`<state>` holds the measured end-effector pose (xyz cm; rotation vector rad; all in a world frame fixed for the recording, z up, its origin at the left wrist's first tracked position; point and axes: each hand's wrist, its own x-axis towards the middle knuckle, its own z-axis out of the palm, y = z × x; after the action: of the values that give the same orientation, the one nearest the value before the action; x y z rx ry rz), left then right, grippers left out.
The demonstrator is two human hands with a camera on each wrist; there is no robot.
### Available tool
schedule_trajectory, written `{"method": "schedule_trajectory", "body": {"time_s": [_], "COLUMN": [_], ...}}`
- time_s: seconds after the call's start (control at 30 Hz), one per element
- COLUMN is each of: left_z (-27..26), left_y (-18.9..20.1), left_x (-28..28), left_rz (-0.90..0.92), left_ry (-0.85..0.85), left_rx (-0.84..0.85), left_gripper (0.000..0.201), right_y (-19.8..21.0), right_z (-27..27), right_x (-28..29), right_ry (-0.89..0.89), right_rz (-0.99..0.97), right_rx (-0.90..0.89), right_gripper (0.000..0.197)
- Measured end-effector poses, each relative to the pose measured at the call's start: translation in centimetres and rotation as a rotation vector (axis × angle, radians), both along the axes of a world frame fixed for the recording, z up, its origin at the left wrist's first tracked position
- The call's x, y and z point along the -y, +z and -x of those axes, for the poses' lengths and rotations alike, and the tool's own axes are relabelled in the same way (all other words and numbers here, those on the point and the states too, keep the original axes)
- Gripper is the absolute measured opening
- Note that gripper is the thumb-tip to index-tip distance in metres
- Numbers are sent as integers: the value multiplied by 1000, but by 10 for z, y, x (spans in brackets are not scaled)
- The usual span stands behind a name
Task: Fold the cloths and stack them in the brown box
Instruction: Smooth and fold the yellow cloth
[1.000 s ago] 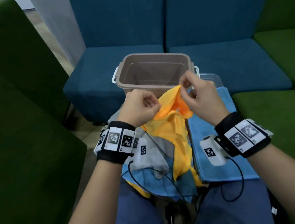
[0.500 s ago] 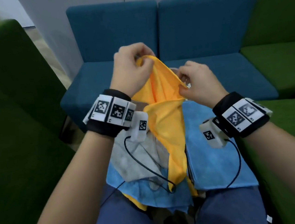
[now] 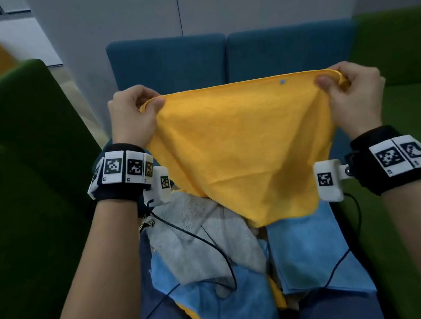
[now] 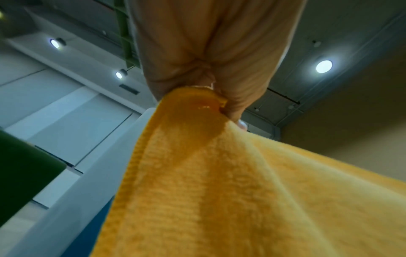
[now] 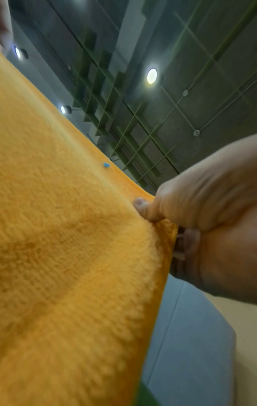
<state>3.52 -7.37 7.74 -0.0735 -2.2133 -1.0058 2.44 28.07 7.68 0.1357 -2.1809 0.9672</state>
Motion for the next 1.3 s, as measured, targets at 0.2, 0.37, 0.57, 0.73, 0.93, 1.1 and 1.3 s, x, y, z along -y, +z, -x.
{"method": "schedule_trajectory", "body": {"time_s": [0.2, 0.37, 0.57, 0.73, 0.93, 1.1, 1.3], "left_z": [-4, -8, -11, -50, -54, -49, -34], "left_y": [-3, -25, -34, -79, -98, -76, -55], "left_x": [0, 3, -16, -110, -119, -99, -49], "left_rz": [117, 64, 106, 31, -59, -226, -437], "left_ry": [-8, 114, 125, -403, -453, -299, 39], "left_rx": [121, 148, 193, 163, 262, 118, -28], "left_gripper": [20, 17, 50, 50, 23, 4, 17], "right_y": [-4, -33, -29, -70, -99, -151, -173], "right_z": [1, 2, -4, -37, -51, -60, -58], "right_x": [1, -5, 25, 80, 74, 56, 23], "right_ry": [-79, -71, 137, 441, 515, 504, 308], "right_rz": [98, 149, 124, -53, 160, -90, -96], "right_rx": [-154, -70, 0, 215, 302, 478, 460], "right_gripper": [21, 23, 22, 21, 38, 27, 19]}}
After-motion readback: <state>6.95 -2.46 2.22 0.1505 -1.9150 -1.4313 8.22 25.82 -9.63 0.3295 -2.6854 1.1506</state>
